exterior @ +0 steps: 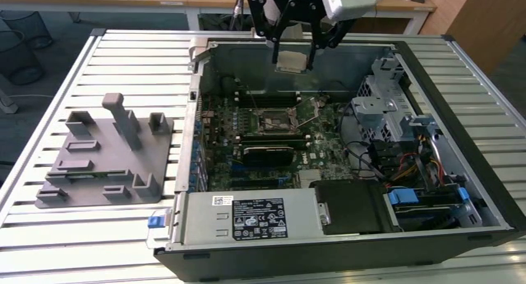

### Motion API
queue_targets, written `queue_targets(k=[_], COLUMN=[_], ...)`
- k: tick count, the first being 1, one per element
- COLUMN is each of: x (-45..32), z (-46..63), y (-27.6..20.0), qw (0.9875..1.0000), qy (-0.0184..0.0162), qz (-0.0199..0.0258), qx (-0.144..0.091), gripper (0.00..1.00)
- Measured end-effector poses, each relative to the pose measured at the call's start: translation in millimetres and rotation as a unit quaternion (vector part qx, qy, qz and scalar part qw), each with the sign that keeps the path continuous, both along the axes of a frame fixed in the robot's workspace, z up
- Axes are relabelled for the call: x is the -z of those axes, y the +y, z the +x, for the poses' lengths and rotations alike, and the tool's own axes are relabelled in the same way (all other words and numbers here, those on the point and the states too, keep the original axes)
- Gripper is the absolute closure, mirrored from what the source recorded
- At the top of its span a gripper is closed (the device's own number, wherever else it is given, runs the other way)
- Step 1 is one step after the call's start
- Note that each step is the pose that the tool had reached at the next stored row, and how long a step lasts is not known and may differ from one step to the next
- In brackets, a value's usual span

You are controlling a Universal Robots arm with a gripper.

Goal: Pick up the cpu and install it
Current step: 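Place the cpu into insertion slot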

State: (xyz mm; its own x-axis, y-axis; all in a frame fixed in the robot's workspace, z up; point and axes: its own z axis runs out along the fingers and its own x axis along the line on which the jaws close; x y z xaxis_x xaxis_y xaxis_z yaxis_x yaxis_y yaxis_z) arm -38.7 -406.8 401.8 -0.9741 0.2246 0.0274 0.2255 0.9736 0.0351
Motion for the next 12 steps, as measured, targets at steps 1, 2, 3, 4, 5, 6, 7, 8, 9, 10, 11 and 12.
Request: queue_targets(k=[1,2,3,4,5,6,7,8,9,10,11,12], x=[0.1,0.3,0.4,0.6,0.7,0.8,1.0,1.1,1.3,1.4,1.5,1.5], z=[0.0,0.0,0.0,0.0,0.0,0.0,0.0,0.0,0.0,0.0,0.0,0.0], y=[0.0,0.0,0.0,0.0,0.0,0.0,0.0,0.0,0.0,0.0,0.0,0.0], qw=[1.0000,0.9999,0.9997,0.9995,0.9992,0.9988,0.9983,0.9977,0.9971,0.9964,0.9956,0.9949], qy=[0.0000,-0.0001,-0.0002,-0.0003,-0.0003,-0.0003,-0.0004,-0.0004,-0.0005,-0.0005,-0.0005,-0.0005], qz=[-0.0002,-0.0003,-0.0005,-0.0007,-0.0010,-0.0013,-0.0015,-0.0017,-0.0019,-0.0020,-0.0020,-0.0020], qx=[0.009,0.016,0.025,0.033,0.041,0.050,0.059,0.067,0.076,0.085,0.094,0.101], gripper=[0.46,0.46,0.46,0.46,0.46,0.46,0.46,0.46,0.46,0.46,0.46,0.46])
